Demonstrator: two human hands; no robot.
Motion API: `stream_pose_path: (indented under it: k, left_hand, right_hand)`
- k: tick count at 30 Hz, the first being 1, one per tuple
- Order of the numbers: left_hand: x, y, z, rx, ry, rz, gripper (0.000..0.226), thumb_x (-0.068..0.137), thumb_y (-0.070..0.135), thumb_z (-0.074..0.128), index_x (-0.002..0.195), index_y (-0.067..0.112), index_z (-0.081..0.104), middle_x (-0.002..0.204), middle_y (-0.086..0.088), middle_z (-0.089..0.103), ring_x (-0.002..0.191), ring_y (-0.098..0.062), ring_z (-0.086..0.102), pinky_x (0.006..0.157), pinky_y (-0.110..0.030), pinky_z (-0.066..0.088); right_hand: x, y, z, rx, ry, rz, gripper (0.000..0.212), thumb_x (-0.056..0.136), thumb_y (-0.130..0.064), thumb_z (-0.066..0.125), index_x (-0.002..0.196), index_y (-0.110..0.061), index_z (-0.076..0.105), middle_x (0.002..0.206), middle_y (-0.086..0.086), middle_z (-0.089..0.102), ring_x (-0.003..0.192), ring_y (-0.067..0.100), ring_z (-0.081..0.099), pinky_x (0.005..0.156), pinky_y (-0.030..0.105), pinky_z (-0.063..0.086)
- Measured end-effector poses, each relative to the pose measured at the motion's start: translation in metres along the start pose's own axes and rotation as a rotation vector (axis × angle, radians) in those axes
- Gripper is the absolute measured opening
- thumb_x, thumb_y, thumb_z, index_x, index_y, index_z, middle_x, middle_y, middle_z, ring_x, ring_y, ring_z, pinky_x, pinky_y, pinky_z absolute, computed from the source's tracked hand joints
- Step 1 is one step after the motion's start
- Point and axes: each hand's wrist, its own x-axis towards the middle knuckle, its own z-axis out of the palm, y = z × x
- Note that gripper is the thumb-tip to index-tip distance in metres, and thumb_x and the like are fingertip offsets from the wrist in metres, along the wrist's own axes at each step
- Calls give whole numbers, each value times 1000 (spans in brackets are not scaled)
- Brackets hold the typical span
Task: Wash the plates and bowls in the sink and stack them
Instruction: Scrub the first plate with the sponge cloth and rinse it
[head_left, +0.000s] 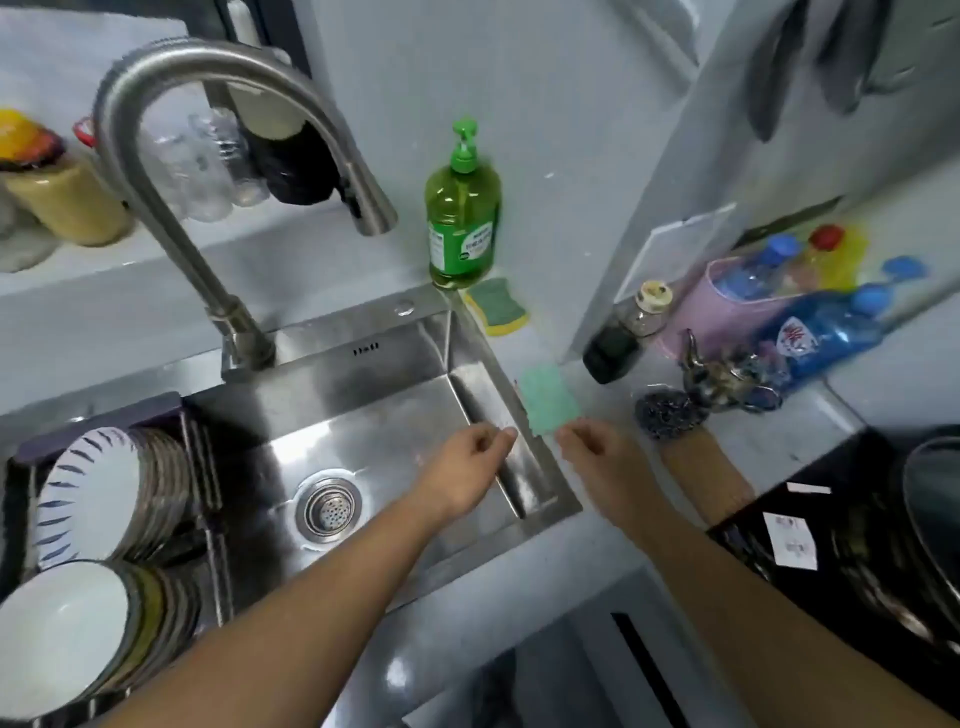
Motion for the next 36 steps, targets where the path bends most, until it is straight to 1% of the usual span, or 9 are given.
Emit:
stream_pose_path:
  k: [5, 8, 14, 18, 20, 23, 27, 32, 36]
  left_hand:
    - [52, 25, 29, 28, 41, -30, 15, 106, 35, 52, 93, 29, 54, 78, 7, 52, 74, -9, 52, 68, -22, 40]
    - [93, 22, 37, 136, 99, 12, 21, 104, 33, 56, 93, 16, 59, 92, -3, 59, 98, -32, 61, 80, -32, 44]
    - [145, 26, 44, 464, 66, 26, 45, 100, 46, 59, 128, 12, 66, 131, -12, 63, 121, -31, 59, 101, -37, 47]
    - [156, 28, 51, 502, 25, -58, 43, 95, 42, 69, 129, 16, 67, 126, -6, 69, 118, -28, 63, 96, -36, 51]
    - [158, 24, 54, 387, 53, -95, 38, 92, 40, 74, 121, 15, 71, 113, -3, 73, 106, -24, 67, 85, -31, 52]
    - [156, 19, 55, -89, 66, -156, 29, 89, 32, 80, 103, 7, 75, 93, -8, 77, 83, -21, 71, 68, -29, 56]
    - [132, 20, 39, -581, 88, -188, 34, 94, 17, 75, 116, -7, 67, 112, -23, 75, 97, -33, 73, 79, -36, 61]
    - [88, 28, -9, -817, 122, -171, 28, 100, 19, 66, 118, -3, 68, 108, -16, 76, 94, -25, 73, 73, -31, 60]
    - [42, 30, -53, -893, 264, -150, 22, 99, 18, 66, 114, 3, 71, 104, -13, 77, 92, -24, 73, 76, -35, 61]
  right_hand:
    - [60, 26, -11, -37, -60, 106, 26, 100, -30, 51, 90, -18, 71, 83, -5, 71, 77, 10, 65, 61, 20, 42]
    - [86, 34, -13, -15, -31, 105, 29, 102, -25, 48, 90, -9, 71, 79, 3, 71, 63, 4, 62, 52, 13, 43]
    - [119, 46, -8, -158, -24, 25, 43, 103, -35, 40, 95, -8, 72, 87, 11, 71, 75, 24, 66, 67, 32, 55]
    - [123, 39, -9, -78, -99, 80, 39, 107, -29, 41, 93, -6, 69, 74, 6, 65, 51, 0, 59, 41, 12, 38]
    - [124, 40, -10, -3, -117, 113, 37, 106, -29, 43, 98, -4, 68, 73, 5, 64, 51, 0, 57, 38, 8, 36]
    - [125, 32, -12, 99, -123, 124, 30, 105, -29, 46, 102, -9, 68, 79, 1, 65, 62, 5, 59, 40, 7, 37]
    - [126, 18, -8, 279, -131, 140, 23, 102, -33, 52, 108, -13, 63, 99, 6, 70, 81, 13, 70, 56, 17, 53]
    - [115, -20, 16, 470, -225, 158, 26, 100, -30, 57, 106, -6, 66, 98, 21, 73, 86, 34, 73, 66, 48, 62]
    - [95, -60, 52, 535, -403, 166, 32, 97, -29, 62, 99, 3, 68, 91, 27, 72, 73, 33, 68, 61, 41, 55]
